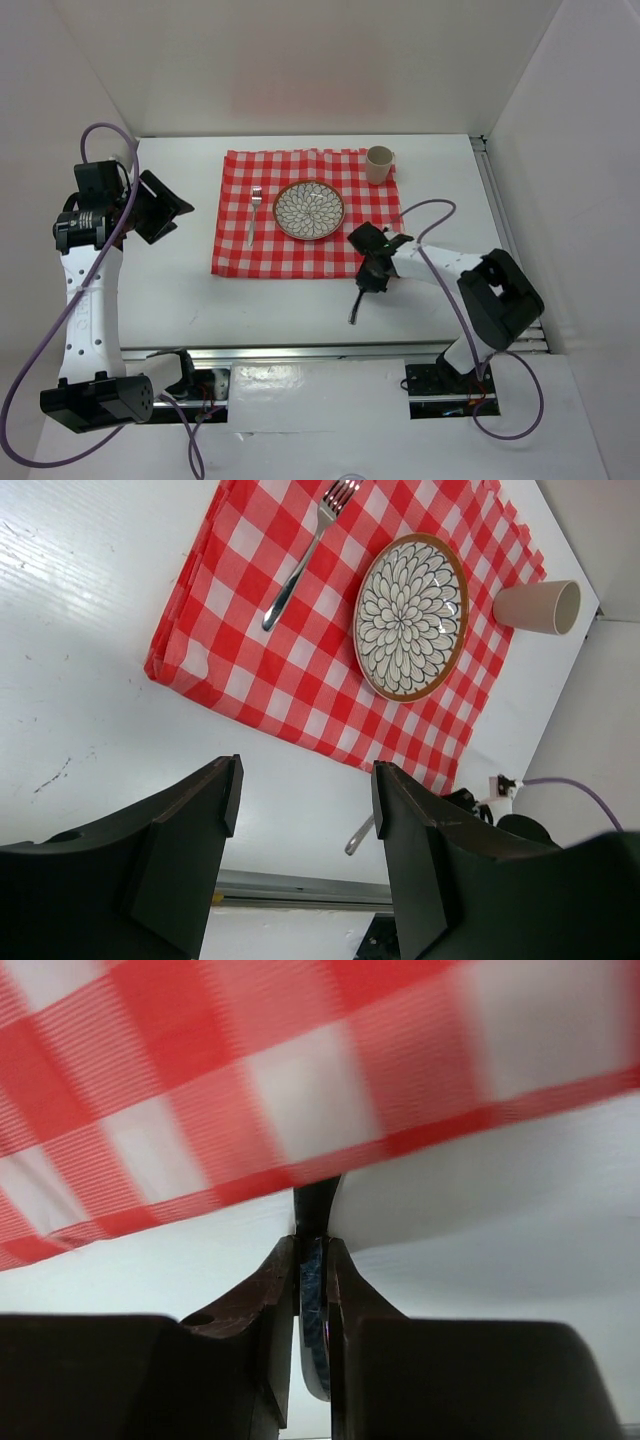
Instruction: Set the dinner table for one person
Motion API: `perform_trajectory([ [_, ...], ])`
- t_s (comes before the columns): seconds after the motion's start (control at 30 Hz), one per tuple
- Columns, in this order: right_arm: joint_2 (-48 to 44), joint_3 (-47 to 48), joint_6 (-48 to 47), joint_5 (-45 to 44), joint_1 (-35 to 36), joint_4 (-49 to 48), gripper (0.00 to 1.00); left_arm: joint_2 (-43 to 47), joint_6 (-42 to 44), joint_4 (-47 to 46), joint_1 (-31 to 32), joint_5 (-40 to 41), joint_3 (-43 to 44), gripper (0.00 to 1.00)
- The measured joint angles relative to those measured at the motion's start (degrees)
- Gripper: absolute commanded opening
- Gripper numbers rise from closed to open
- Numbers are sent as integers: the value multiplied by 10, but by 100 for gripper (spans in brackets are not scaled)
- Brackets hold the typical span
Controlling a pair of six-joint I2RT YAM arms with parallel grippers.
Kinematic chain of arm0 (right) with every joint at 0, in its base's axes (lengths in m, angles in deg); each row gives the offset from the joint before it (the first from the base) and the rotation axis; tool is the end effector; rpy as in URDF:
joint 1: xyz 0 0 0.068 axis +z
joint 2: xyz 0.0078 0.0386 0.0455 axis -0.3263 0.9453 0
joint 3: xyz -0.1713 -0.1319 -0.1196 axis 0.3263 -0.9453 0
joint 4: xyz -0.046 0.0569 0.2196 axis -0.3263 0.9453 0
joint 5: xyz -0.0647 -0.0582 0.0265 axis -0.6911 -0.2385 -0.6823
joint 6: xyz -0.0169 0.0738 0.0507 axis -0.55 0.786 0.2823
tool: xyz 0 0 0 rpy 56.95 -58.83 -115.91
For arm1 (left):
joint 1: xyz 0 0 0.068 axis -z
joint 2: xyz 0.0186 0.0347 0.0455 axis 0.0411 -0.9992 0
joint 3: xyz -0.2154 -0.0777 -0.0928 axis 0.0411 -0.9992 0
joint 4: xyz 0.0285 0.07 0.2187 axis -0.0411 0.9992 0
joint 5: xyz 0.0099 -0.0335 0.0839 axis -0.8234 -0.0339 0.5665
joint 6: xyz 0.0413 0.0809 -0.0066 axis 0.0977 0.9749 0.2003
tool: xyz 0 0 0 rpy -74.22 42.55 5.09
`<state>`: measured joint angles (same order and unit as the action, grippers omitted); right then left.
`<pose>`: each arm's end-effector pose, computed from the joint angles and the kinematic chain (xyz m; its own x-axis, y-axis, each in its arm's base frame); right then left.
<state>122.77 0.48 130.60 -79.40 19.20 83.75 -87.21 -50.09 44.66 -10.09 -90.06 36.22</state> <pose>0.2260 0.1563 0.1072 -0.8641 0.3866 -0.3224 0.3576 0.9222 0.1472 0.2224 0.0287 0.3417 -0.4519 -0.7612 -0.4652 -0.4394 0.6437 -0.6265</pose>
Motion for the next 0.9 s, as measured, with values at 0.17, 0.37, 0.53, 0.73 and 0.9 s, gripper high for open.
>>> perform_trajectory([
  [0.17, -94, -87, -8, 9, -92, 13, 9, -1, 0, -1, 0, 0, -2, 71],
  [0.37, -140, -116, -32, 3, -169, 62, 9, -2, 0, -4, 0, -1, -10, 70],
  [0.53, -130, -107, -33, 4, -197, 81, 9, -2, 0, -4, 0, -3, -10, 70],
  [0.73, -105, -78, -60, -11, -266, 84, 9, -3, 0, -4, 0, -4, -10, 70],
  [0.9, -104, -43, -92, -27, -273, 86, 8, -4, 0, -4, 0, -6, -9, 70],
])
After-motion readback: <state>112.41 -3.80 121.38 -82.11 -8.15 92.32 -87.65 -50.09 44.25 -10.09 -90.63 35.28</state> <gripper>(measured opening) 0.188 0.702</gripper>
